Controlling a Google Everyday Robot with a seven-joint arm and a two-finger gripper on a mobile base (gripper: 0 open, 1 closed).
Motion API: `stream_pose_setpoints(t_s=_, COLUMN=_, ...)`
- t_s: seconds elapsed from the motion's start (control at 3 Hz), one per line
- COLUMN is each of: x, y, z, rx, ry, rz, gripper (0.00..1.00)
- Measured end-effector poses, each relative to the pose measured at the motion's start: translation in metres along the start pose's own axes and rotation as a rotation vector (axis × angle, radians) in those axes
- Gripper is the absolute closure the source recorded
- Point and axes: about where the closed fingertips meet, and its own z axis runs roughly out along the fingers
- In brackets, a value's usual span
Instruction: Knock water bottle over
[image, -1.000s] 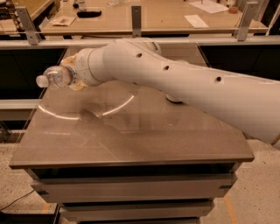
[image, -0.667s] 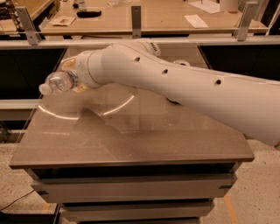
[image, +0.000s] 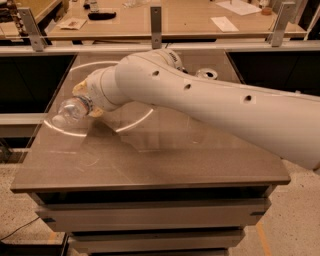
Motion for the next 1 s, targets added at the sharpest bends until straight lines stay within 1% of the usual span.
stream_pose_setpoints(t_s=0.33, x=-0.0071, y=0.0152, z=0.0043, rx=-0.05, ry=-0.012, rz=-0.028, gripper=1.0)
stream_pose_setpoints(t_s=0.67, x=0.0002, y=0.0168, z=0.0085, rx=-0.135, ry=-0.004, rz=0.033, gripper=0.81)
stream_pose_setpoints(t_s=1.0, x=-0.0018, y=0.0241, z=0.0096, rx=-0.168, ry=-0.003, rz=0.107, gripper=0.58)
